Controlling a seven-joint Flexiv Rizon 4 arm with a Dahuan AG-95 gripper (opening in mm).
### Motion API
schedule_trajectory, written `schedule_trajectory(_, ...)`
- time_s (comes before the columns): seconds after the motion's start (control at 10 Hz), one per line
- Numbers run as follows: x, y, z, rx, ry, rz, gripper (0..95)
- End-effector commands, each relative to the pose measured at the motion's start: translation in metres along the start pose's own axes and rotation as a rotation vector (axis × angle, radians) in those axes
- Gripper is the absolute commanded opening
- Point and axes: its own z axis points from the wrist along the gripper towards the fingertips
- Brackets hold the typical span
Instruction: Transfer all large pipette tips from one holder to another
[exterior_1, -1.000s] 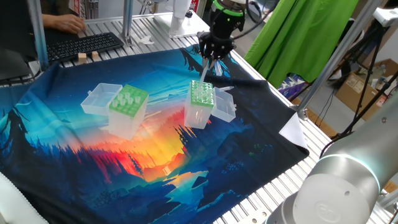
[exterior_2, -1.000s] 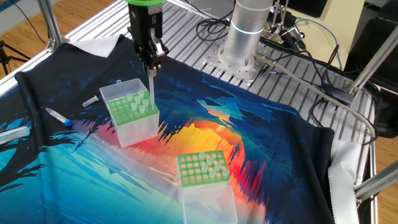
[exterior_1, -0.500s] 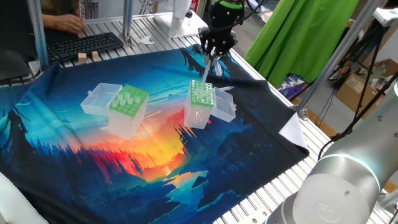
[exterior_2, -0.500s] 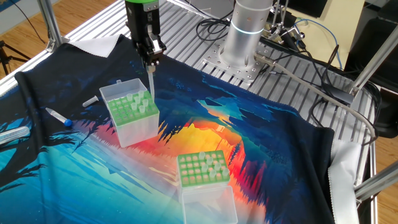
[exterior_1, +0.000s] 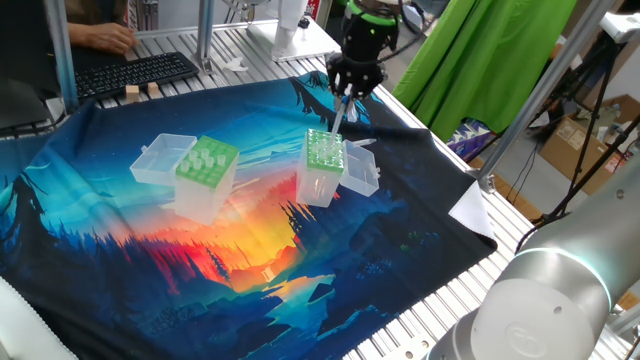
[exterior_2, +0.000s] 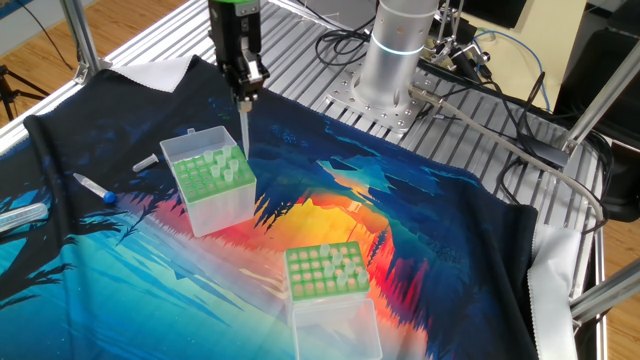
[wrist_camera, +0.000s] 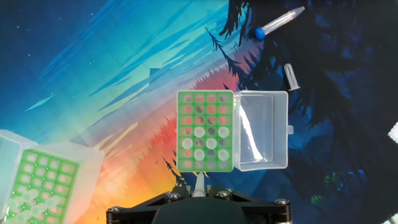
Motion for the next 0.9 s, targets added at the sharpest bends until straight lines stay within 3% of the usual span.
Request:
schedule_trajectory(0.1,-0.006,0.006,-0.001,-0.005,0.01,-0.002,0.0)
schedule_trajectory(0.9,-0.01,0.01,0.01,-0.036,-0.001,0.008,0.0)
